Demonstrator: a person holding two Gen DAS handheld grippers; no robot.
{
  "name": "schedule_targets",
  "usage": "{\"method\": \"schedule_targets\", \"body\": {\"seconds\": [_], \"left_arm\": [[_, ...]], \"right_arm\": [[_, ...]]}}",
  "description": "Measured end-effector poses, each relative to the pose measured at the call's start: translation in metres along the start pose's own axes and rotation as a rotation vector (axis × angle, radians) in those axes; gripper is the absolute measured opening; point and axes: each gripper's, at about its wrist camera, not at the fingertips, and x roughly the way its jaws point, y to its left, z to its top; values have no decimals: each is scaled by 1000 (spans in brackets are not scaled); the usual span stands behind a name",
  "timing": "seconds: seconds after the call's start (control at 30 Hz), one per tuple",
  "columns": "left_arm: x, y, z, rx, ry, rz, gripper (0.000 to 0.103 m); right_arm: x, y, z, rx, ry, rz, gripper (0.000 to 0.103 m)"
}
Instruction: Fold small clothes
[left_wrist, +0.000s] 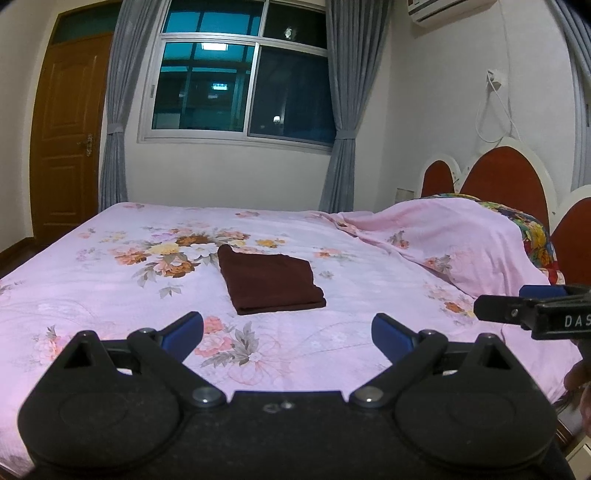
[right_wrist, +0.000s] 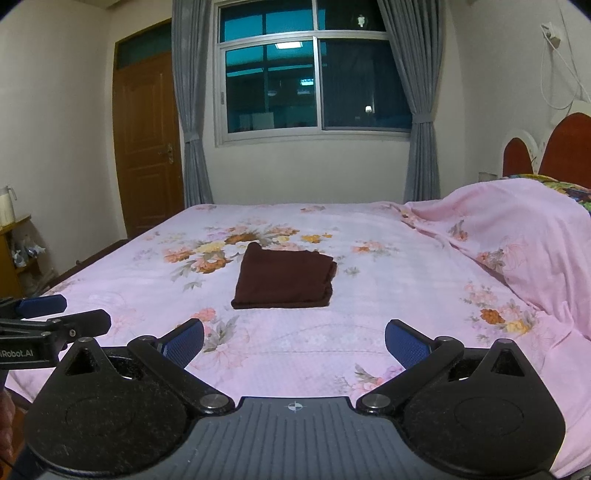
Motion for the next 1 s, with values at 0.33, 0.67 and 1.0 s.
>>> {"method": "schedule_targets", "body": {"seconds": [0.33,0.67,1.0], "left_arm": [[0,0,0,-1,-1,2,98],[1,-4,-1,17,-9,-13,98],[-2,-6,0,6,-24,-28,97]], "right_arm": [[0,1,-1,4,5,2,103],[1,0,-1,7,5,-3,103],[3,1,-2,6,4,-14,103]]}}
